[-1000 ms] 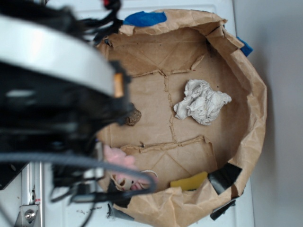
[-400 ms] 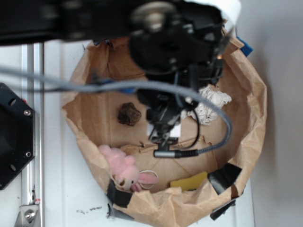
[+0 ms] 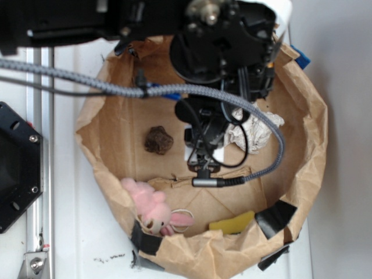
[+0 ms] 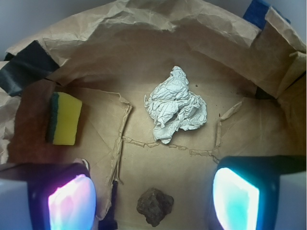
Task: Grab the white paper.
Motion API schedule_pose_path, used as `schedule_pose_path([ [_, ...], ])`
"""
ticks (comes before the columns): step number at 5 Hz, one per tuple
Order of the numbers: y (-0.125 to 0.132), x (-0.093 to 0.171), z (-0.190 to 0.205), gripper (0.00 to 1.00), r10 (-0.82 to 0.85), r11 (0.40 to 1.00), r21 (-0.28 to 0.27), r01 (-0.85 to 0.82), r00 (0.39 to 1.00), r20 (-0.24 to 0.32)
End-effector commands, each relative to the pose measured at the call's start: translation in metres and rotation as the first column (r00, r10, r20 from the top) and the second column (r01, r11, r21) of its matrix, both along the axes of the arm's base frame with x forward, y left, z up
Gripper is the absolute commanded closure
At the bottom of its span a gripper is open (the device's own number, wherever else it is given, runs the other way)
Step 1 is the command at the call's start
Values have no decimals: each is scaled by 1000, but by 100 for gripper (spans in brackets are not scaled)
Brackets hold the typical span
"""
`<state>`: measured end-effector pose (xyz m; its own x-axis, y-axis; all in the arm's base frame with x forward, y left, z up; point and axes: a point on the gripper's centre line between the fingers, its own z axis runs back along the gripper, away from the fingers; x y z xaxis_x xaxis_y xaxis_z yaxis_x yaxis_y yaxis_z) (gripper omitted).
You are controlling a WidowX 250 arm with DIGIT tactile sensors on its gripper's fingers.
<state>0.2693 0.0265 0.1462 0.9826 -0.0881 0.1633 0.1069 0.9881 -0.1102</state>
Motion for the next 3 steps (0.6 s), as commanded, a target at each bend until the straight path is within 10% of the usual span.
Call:
schedule_pose_path([
  [1,3,3,12,0,6,1000,13,-7,999,44],
  [3,4,27,-49,0,23,999,26,-23,1000,11],
])
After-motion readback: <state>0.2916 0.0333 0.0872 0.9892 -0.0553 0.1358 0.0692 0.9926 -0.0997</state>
